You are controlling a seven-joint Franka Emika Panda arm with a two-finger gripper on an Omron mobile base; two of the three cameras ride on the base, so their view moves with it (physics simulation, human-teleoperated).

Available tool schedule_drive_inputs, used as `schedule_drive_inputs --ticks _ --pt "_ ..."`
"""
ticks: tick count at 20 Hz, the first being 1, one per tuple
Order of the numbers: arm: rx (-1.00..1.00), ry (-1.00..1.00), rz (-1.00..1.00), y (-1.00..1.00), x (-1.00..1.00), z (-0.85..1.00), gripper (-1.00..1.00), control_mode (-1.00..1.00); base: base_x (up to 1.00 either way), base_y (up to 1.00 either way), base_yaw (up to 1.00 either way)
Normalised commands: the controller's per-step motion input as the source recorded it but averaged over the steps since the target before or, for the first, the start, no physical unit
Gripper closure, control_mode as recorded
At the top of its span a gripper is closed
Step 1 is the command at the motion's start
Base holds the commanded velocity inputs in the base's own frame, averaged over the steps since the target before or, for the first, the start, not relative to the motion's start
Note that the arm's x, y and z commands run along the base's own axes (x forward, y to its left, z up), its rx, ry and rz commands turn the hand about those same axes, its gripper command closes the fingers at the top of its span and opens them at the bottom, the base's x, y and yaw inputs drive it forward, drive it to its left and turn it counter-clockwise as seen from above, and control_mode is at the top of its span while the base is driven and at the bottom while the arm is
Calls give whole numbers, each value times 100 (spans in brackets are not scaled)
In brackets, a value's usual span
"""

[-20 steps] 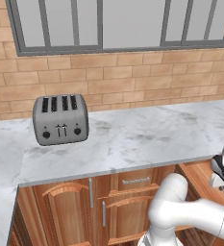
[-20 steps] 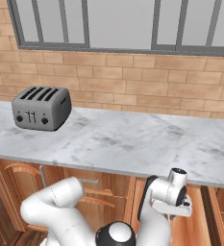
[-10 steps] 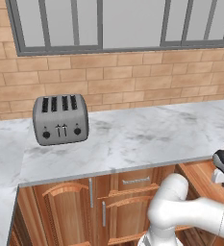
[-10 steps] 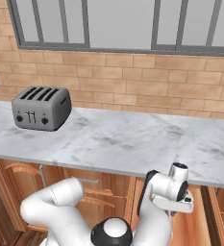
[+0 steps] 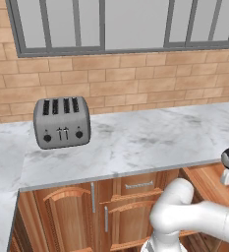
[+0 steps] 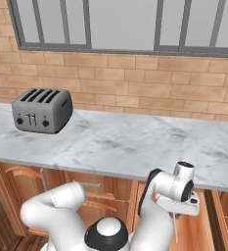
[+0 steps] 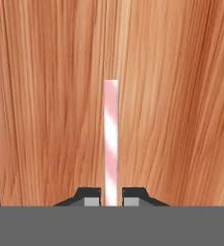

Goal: Take a straw from the drawer in front and place it inside the glass cup on the dining counter.

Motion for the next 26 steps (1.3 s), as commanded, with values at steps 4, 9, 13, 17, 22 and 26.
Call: schedule_drive_inputs --ticks 4,9,13,17,22,26 --pt "0 0 0 0 -14 34 100 -100 0 0 0" --pt "0 0 0 0 -14 42 100 -100 0 0 0" --pt "0 -2 0 0 -15 45 100 -100 0 0 0" --pt "0 -3 0 0 -13 45 100 -100 0 0 0" --pt "0 -2 0 0 -10 45 100 -100 0 0 0" --pt "0 -8 0 2 -8 39 100 -100 0 0 0"
